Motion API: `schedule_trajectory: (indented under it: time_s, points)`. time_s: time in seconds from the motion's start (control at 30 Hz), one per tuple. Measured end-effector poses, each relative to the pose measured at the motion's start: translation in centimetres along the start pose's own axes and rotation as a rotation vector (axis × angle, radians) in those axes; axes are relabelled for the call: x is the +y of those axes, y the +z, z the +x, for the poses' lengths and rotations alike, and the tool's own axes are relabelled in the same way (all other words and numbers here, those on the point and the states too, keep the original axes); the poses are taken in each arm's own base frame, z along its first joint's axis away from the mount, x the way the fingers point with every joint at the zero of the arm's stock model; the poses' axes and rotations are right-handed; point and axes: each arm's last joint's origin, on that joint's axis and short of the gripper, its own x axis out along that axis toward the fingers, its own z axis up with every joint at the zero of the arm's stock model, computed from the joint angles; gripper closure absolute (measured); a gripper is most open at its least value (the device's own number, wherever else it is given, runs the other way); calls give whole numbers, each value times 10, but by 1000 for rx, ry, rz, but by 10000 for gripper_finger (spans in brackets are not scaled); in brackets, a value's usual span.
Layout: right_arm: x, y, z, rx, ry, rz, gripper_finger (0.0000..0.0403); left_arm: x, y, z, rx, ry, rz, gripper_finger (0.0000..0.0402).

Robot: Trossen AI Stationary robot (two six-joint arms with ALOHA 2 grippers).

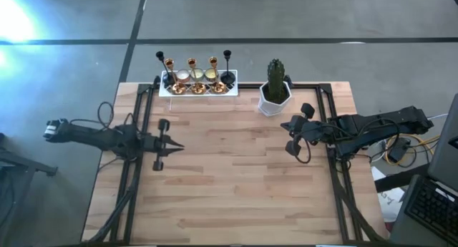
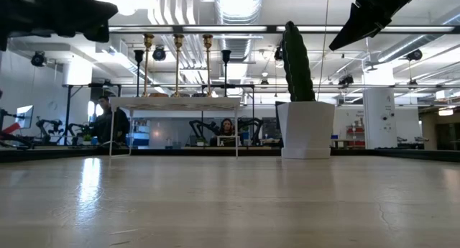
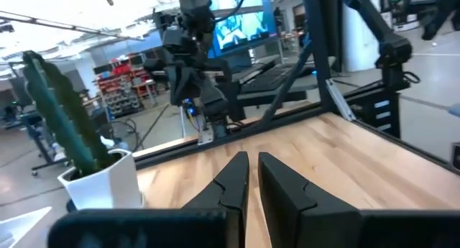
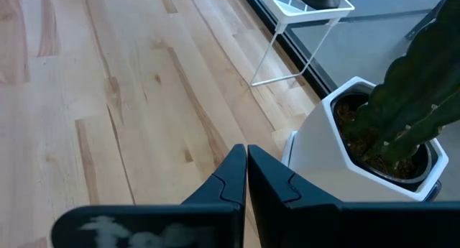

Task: Pick & Place candle stick holders
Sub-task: Return to Home Position

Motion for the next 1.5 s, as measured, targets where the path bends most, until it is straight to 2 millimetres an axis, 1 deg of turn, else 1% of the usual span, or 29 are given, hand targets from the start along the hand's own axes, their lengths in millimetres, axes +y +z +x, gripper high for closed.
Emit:
schedule_trajectory:
  time_s: [0.17,0.37,0.5,0.6,0.7,0.8,0.87,0.97,1.1,1.27,1.4,1.5]
  points:
    - [0,0,0,0,0,0,394,6,-3,-7,14,-33,5,365]
    - [0,0,0,0,0,0,394,10,-5,-14,27,-28,-29,365]
    - [0,0,0,0,0,0,394,6,-6,-20,0,-115,8,365]
    - [0,0,0,0,0,0,394,4,-14,-23,-8,-125,21,365]
    - [0,0,0,0,0,0,394,0,-29,-25,5,-130,21,365]
    - [0,0,0,0,0,0,394,-3,-39,-27,-34,-119,28,365]
    - [0,0,0,0,0,0,394,-4,-39,-29,-66,-111,33,365]
    - [0,0,0,-1,0,1,394,-4,-41,-29,-51,-114,17,365]
    - [0,0,0,0,0,0,394,-3,-49,-29,49,-35,22,365]
    - [0,0,0,0,-1,0,394,0,-51,-30,103,92,30,365]
    - [0,0,0,0,-1,0,394,0,-52,-30,108,90,42,365]
    - [0,0,0,0,-1,0,394,-1,-52,-29,96,43,52,365]
